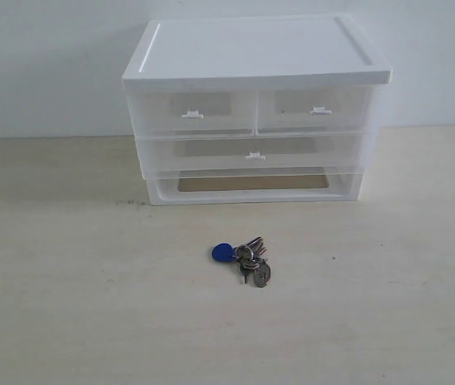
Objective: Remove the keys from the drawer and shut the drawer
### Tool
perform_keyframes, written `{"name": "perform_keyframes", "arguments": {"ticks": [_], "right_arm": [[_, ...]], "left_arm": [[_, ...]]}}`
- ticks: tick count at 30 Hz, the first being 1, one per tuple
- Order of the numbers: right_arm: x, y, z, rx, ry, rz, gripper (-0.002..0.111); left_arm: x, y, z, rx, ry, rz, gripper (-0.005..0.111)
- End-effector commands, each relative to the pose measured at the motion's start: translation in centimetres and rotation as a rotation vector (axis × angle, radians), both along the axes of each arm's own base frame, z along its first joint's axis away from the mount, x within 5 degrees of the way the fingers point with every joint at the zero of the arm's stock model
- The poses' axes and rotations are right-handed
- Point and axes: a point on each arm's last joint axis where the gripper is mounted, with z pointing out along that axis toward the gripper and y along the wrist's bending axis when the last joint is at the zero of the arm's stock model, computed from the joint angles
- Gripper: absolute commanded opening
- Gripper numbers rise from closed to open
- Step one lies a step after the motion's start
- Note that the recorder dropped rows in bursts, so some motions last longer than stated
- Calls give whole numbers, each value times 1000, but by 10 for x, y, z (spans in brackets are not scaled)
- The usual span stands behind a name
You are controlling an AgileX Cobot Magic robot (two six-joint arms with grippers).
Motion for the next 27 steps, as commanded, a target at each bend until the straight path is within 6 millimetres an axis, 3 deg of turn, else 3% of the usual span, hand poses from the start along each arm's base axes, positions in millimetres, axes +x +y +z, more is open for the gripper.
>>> {"name": "perform_keyframes", "arguments": {"ticks": [1,6,11,14,20,27], "right_arm": [[0,0,1,4,-7,1,0],[0,0,1,4,-7,1,0],[0,0,1,4,-7,1,0],[0,0,1,4,-7,1,0],[0,0,1,4,-7,1,0],[0,0,1,4,-7,1,0]], "left_arm": [[1,1,-2,11,-4,22,4],[1,8,-1,-26,-12,115,4],[5,31,-4,-267,130,247,4],[11,38,-10,-307,224,325,4],[18,41,-24,-154,327,459,4],[24,47,-50,5,572,620,4]]}}
